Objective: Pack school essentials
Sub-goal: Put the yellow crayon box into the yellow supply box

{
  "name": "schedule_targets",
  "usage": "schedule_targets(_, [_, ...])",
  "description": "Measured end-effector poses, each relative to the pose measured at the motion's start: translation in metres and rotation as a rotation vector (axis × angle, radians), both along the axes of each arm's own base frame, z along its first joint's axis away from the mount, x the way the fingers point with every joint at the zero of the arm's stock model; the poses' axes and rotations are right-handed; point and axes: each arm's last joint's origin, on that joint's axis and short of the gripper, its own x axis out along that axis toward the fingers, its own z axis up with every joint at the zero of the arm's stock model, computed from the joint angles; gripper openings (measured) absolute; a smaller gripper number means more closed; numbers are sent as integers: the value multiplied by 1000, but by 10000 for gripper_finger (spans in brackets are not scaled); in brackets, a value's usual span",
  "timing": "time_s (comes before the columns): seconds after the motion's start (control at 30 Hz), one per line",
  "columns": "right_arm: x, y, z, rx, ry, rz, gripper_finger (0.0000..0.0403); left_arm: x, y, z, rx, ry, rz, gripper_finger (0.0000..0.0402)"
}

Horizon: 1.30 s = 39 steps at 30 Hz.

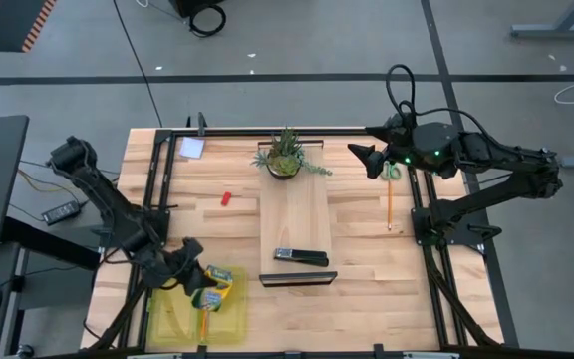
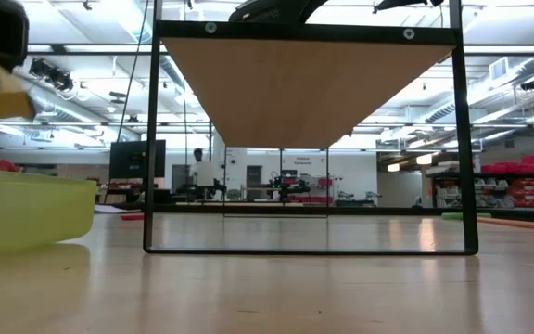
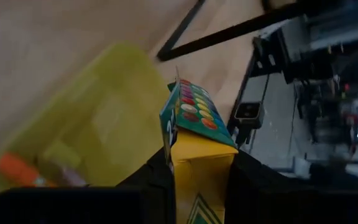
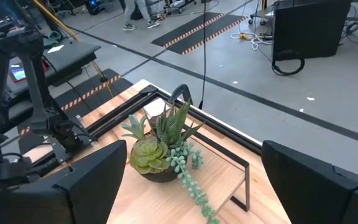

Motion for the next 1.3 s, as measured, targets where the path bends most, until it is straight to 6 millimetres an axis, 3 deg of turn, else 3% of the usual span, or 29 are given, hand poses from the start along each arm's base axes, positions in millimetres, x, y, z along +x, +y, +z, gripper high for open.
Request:
schedule_targets(0.37, [0,0,0,-5,8,21,379,10,-12,-20,-251,157,276,103])
schedule_targets(0.6, [0,1,0,-36,29,36,379,26,-28,-16,-242,164,294,94])
schedule_targets(1.07, [1,2,0,-44,43,87,379,48,-56,-32,-219,228,346,96])
schedule_targets(1.3, [1,2,0,-45,46,95,379,49,-58,-32,-209,240,336,164])
